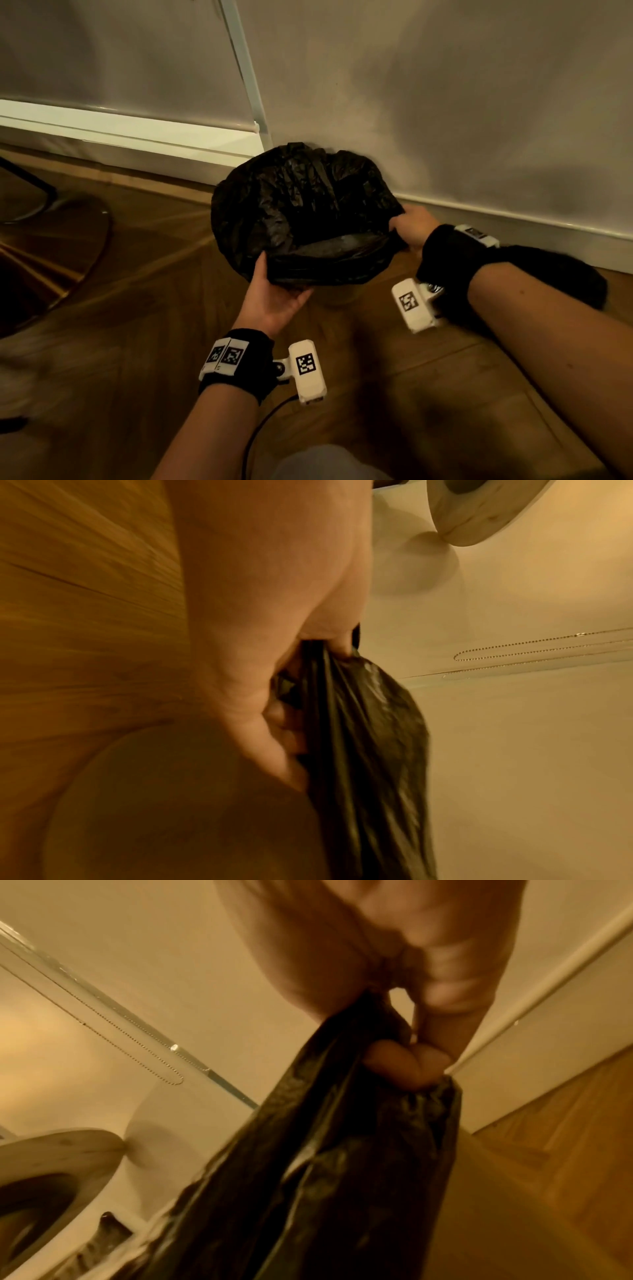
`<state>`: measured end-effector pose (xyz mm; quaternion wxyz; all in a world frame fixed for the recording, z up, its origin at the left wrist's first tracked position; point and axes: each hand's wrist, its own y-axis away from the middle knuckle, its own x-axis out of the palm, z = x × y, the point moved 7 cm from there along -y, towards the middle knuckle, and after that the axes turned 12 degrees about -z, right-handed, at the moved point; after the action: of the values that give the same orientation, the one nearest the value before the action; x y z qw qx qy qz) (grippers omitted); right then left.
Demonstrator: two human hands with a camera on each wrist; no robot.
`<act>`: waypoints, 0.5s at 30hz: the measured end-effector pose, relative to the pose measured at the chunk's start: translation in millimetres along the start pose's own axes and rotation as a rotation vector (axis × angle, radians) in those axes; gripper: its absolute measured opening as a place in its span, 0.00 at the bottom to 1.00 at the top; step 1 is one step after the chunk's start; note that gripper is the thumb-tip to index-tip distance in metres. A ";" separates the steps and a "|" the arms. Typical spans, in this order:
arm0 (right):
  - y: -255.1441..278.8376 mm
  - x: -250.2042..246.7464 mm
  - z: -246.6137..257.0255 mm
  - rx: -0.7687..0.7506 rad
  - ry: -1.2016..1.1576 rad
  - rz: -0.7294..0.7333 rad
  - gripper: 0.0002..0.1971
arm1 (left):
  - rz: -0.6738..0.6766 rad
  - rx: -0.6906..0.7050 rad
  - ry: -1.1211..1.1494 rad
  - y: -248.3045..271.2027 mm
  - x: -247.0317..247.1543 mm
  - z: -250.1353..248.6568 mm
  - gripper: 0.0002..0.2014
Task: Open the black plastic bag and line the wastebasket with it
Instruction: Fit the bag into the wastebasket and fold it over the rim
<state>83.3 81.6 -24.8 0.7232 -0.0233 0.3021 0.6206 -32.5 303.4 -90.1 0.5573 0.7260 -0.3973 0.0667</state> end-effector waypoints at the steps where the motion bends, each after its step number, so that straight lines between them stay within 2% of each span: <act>1: -5.5 -5.8 1.1 0.025 0.015 0.006 0.12 | 0.024 -0.021 -0.011 3.0 -1.8 3.6 0.24; 5: -16.1 -26.7 8.5 0.004 0.044 -0.018 0.10 | 0.110 -0.090 -0.038 10.0 -10.3 22.1 0.25; 7: -14.8 -30.3 4.5 -0.019 -0.088 -0.085 0.07 | 0.114 -0.097 -0.037 7.6 -12.9 28.3 0.26; 8: -10.5 -30.3 -2.6 -0.006 -0.182 -0.123 0.17 | 0.110 -0.097 -0.034 5.7 -14.1 30.4 0.26; 9: -1.2 -31.1 -13.3 0.041 -0.270 -0.200 0.30 | 0.103 -0.094 -0.027 3.5 -14.1 32.4 0.27; 10: 8.9 -32.4 -27.4 0.092 -0.338 -0.322 0.41 | 0.095 -0.090 -0.018 1.4 -14.3 33.4 0.27; 11: 25.3 -31.4 -42.2 0.159 -0.394 -0.452 0.45 | 0.088 -0.087 -0.010 -0.7 -14.3 34.3 0.28; 12: 37.3 -23.6 -60.6 0.233 -0.478 -0.537 0.44 | 0.082 -0.084 -0.005 -1.6 -13.7 35.7 0.28; 13: 48.7 -4.9 -76.7 0.338 -0.591 -0.508 0.43 | 0.079 -0.081 -0.001 -2.0 -12.6 36.7 0.29; 15: 72.0 42.4 -89.2 0.540 -0.830 -0.292 0.42 | 0.073 -0.082 -0.006 -1.6 -8.9 40.1 0.30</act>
<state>-16.7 99.1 -92.9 0.8416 0.3705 0.1327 0.3699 -51.3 273.4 -110.9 0.5826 0.6879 -0.4275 0.0683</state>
